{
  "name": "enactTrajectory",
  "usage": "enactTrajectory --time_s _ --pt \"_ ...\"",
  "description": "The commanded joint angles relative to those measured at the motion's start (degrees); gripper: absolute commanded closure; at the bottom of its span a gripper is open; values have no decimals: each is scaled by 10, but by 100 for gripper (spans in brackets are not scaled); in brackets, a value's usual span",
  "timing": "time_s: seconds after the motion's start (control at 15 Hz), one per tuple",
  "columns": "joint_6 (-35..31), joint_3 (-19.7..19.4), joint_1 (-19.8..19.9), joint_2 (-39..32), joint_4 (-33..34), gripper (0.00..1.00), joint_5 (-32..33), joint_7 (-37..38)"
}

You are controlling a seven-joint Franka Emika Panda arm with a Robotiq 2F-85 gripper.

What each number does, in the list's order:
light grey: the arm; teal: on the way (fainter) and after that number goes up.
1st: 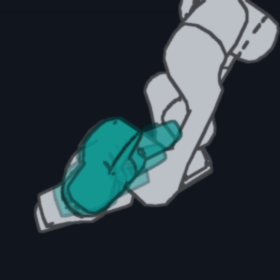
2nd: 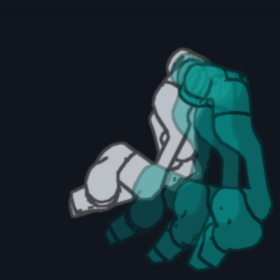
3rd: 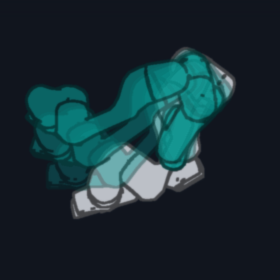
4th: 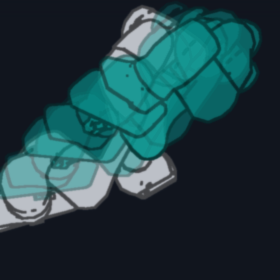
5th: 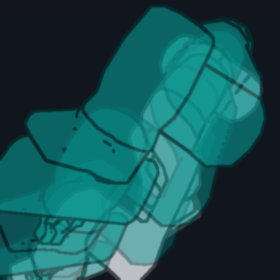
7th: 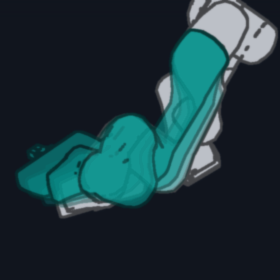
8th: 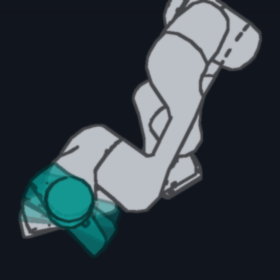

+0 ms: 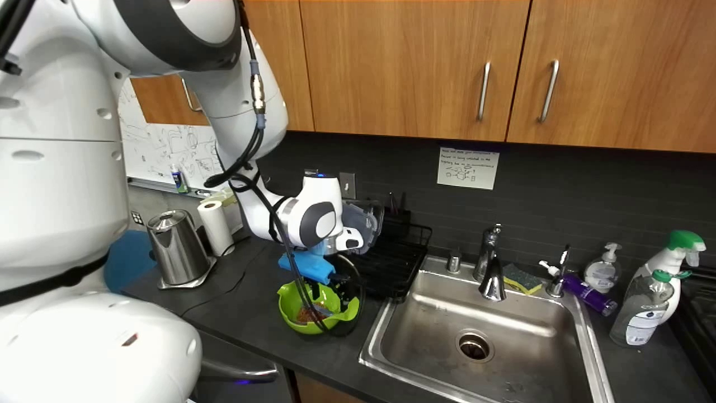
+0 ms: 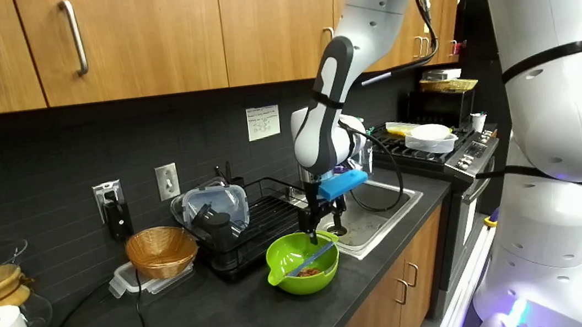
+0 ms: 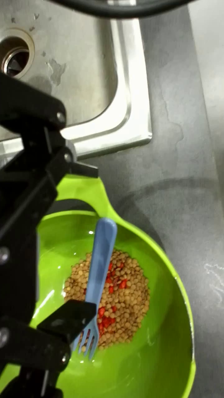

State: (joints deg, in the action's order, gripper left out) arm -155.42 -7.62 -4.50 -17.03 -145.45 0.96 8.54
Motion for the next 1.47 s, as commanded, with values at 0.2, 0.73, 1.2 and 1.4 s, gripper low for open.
enactTrajectory --time_s 0.2,0.73,1.2,1.4 --pt "144 -28 -25 12 33 0 133 120" --pt "225 -3 -24 7 68 0 166 143" --pt "340 28 -40 -8 116 0 207 146" --pt "382 40 -45 -13 134 0 235 137"
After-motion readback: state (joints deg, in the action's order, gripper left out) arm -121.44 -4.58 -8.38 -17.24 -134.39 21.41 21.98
